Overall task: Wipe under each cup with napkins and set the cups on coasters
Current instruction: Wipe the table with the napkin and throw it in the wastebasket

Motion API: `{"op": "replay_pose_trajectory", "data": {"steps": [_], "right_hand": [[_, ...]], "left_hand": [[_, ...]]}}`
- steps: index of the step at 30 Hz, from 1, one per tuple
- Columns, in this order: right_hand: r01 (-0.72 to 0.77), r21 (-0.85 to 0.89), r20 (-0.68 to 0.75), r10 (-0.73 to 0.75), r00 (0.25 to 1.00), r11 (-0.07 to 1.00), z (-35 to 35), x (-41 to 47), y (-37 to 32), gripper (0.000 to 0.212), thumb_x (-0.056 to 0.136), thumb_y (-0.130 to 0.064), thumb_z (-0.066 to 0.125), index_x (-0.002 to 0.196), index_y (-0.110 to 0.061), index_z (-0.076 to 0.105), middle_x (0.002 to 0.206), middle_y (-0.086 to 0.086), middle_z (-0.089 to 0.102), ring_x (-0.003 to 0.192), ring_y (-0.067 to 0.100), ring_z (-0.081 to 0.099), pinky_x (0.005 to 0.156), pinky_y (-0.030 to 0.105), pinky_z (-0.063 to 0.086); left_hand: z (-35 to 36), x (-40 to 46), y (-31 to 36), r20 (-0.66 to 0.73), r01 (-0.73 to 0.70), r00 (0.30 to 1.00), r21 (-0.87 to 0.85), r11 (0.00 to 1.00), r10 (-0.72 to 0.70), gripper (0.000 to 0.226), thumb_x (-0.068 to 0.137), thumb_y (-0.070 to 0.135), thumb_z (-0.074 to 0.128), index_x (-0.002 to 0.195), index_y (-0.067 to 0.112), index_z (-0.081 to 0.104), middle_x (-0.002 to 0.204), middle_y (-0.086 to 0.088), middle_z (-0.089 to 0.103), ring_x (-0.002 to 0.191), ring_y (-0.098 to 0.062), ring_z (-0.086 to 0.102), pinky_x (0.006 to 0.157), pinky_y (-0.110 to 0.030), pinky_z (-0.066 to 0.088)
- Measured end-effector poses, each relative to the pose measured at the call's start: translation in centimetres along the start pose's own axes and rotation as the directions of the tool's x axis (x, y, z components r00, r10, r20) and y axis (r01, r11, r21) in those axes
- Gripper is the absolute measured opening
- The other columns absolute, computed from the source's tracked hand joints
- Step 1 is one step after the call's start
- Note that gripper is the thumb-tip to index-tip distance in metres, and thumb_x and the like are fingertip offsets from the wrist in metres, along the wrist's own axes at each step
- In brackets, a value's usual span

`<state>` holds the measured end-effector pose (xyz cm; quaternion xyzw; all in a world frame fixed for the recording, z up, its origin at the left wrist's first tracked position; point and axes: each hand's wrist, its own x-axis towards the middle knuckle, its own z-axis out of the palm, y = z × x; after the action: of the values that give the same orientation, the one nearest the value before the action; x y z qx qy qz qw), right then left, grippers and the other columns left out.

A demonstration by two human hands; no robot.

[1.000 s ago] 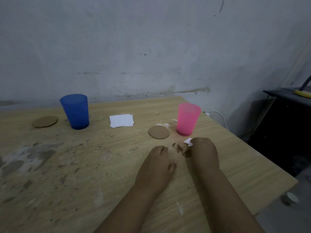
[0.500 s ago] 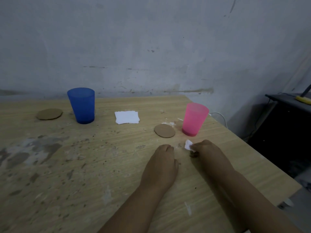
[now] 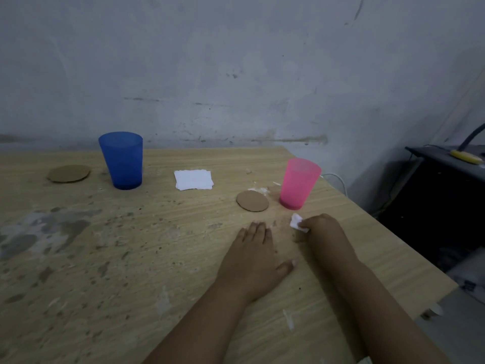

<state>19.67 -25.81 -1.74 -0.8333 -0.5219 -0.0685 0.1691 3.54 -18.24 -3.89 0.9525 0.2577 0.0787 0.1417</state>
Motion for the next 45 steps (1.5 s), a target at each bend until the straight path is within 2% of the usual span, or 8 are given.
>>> {"op": "replay_pose_trajectory", "data": {"steps": [3, 11, 20, 23, 29, 35, 40, 45], "right_hand": [[0.043, -0.044, 0.059, -0.040, 0.997, 0.998, 0.9, 1.1, -2.1, 0.033, 0.082, -0.016, 0.049, 0.107, -0.008, 0.070, 0.097, 0.019, 0.068, 0.098, 0.033, 0.058, 0.082, 0.032, 0.043], [0.145, 0.126, -0.057, -0.139, 0.989, 0.981, -1.3, -2.7, 0.1, 0.029, 0.075, -0.024, 0.050, 0.079, -0.013, 0.077, 0.066, 0.008, 0.070, 0.062, 0.015, 0.062, 0.062, 0.010, 0.034], [0.284, 0.136, 0.080, -0.296, 0.952, 0.949, 0.1, -2.8, -2.1, 0.036, 0.069, -0.024, 0.055, 0.097, -0.014, 0.074, 0.085, 0.011, 0.072, 0.076, 0.027, 0.067, 0.074, 0.026, 0.053], [0.046, 0.275, 0.011, -0.051, 0.999, 0.960, -1.1, -4.3, 0.0, 0.024, 0.082, -0.025, 0.058, 0.103, -0.029, 0.069, 0.091, 0.002, 0.060, 0.083, 0.004, 0.058, 0.079, 0.002, 0.036], [0.061, -0.005, 0.043, -0.060, 0.997, 0.998, -0.3, -0.7, -1.0, 0.031, 0.089, -0.009, 0.044, 0.110, -0.007, 0.067, 0.100, 0.018, 0.065, 0.098, 0.033, 0.055, 0.086, 0.034, 0.040], [0.316, 0.027, 0.089, -0.317, 0.944, 0.948, -0.7, -3.2, -2.0, 0.039, 0.059, -0.010, 0.066, 0.098, -0.009, 0.073, 0.086, 0.012, 0.072, 0.075, 0.029, 0.067, 0.069, 0.026, 0.054], [-0.016, 0.114, -0.045, 0.021, 0.999, 0.993, -1.2, -3.3, 1.0, 0.040, 0.087, -0.037, 0.040, 0.116, -0.025, 0.065, 0.093, 0.012, 0.066, 0.090, 0.023, 0.059, 0.082, 0.017, 0.037], [0.025, -0.045, 0.012, -0.024, 1.000, 0.999, 0.6, 0.5, -1.4, 0.036, 0.092, -0.004, 0.039, 0.120, -0.008, 0.060, 0.109, 0.016, 0.065, 0.102, 0.032, 0.050, 0.088, 0.034, 0.039]], "left_hand": [[0.0, -0.1, -0.1, -0.014, -0.003, 1.000, -0.035, 0.999, 0.003, 0.090, 0.089, 0.069, 0.027, 0.151, 0.009, 0.002, 0.160, -0.007, -0.001, 0.147, -0.017, -0.005, 0.118, -0.032, -0.005], [-0.1, 0.1, 0.0, 0.009, 0.007, 1.000, -0.072, 0.997, -0.006, 0.111, 0.077, 0.080, 0.037, 0.151, 0.008, -0.004, 0.160, -0.008, -0.007, 0.147, -0.016, -0.008, 0.117, -0.031, -0.006], [-0.3, -0.2, 0.1, -0.005, 0.003, 1.000, -0.160, 0.987, -0.004, 0.118, 0.071, 0.079, 0.049, 0.151, 0.012, -0.004, 0.160, -0.006, -0.007, 0.147, -0.014, -0.007, 0.114, -0.026, -0.008], [-0.5, -0.1, 0.2, 0.014, 0.011, 1.000, -0.132, 0.991, -0.009, 0.119, 0.071, 0.079, 0.048, 0.150, 0.009, -0.005, 0.160, -0.007, -0.008, 0.147, -0.015, -0.009, 0.114, -0.027, -0.009], [-0.4, -0.3, 0.2, 0.006, 0.010, 1.000, -0.131, 0.991, -0.009, 0.116, 0.072, 0.080, 0.045, 0.151, 0.009, -0.002, 0.160, -0.006, -0.005, 0.147, -0.014, -0.007, 0.115, -0.028, -0.007], [-0.3, -0.3, 0.2, -0.024, 0.006, 1.000, -0.184, 0.983, -0.011, 0.116, 0.071, 0.078, 0.050, 0.151, 0.012, -0.002, 0.161, -0.004, -0.004, 0.147, -0.013, -0.005, 0.115, -0.026, -0.006], [-0.3, -0.2, 0.3, -0.026, 0.011, 1.000, -0.147, 0.989, -0.015, 0.116, 0.072, 0.081, 0.045, 0.151, 0.009, -0.002, 0.161, -0.005, -0.004, 0.147, -0.014, -0.006, 0.115, -0.028, -0.006], [-0.5, -0.3, 0.2, -0.028, 0.008, 1.000, -0.147, 0.989, -0.012, 0.115, 0.072, 0.080, 0.046, 0.151, 0.010, 0.000, 0.161, -0.004, -0.002, 0.147, -0.013, -0.004, 0.115, -0.027, -0.005]]}}
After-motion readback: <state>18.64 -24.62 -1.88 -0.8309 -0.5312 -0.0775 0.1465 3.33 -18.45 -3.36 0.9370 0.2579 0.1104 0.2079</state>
